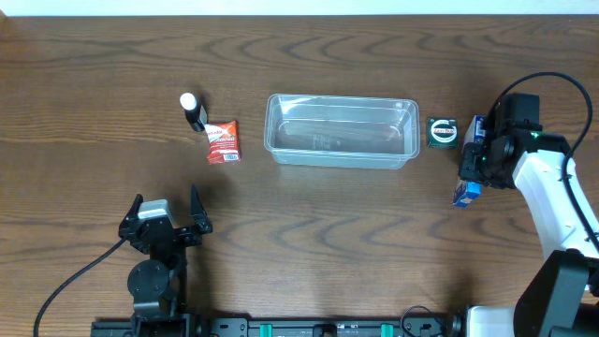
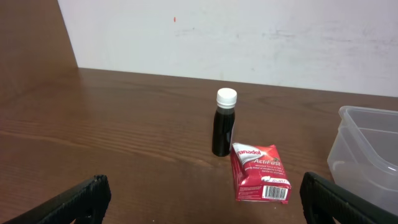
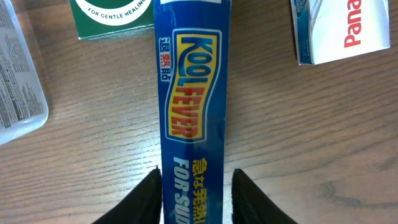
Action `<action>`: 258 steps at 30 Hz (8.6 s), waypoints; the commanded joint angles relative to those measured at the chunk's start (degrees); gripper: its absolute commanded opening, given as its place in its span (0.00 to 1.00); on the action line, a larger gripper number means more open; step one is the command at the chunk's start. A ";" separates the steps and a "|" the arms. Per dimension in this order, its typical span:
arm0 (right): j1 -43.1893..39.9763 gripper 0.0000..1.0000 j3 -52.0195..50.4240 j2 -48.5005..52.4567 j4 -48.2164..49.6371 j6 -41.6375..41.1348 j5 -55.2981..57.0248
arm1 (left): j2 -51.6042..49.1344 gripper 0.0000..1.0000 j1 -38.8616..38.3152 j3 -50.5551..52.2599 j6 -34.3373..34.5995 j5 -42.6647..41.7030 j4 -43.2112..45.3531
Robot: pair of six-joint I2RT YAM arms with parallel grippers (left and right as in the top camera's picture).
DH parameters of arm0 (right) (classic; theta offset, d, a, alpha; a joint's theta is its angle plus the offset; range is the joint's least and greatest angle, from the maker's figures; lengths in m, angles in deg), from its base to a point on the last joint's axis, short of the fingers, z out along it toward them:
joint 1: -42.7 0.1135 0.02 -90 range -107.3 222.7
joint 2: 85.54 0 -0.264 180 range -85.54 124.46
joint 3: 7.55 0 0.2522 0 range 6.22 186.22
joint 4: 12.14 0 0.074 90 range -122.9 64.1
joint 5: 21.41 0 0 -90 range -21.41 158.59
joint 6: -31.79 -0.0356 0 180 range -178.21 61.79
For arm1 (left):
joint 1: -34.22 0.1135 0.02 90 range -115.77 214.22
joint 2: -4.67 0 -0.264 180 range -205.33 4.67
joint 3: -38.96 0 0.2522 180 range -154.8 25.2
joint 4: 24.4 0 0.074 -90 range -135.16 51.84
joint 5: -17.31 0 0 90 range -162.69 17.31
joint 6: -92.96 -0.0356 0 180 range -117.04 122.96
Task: Pack container
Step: 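Lift the blue box with the right gripper and carry it over the container, then lower the blue box upright into the container with the right gripper, then push the blue box down flat in the container, open and withdraw right gripper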
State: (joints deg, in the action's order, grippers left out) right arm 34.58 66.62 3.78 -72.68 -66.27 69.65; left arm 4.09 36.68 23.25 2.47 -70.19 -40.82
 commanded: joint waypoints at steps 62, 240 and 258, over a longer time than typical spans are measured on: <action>20.15 0.07 30.25 -3.50 -3.74 42.53 -24.06 | 0.35 0.98 -0.24 1.73 -1.01 0.04 -1.14; 38.66 0.01 44.50 25.77 -20.15 44.83 1.11 | 0.35 0.98 -0.24 1.73 -1.01 0.04 -1.14; 30.14 0.01 43.25 25.79 -20.35 54.86 -18.25 | 0.35 0.98 -0.24 1.73 -1.01 0.04 -1.14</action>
State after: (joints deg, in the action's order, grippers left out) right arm 65.05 109.65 29.20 -92.81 -15.71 55.62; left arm 4.09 36.68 23.25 2.47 -70.23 -40.82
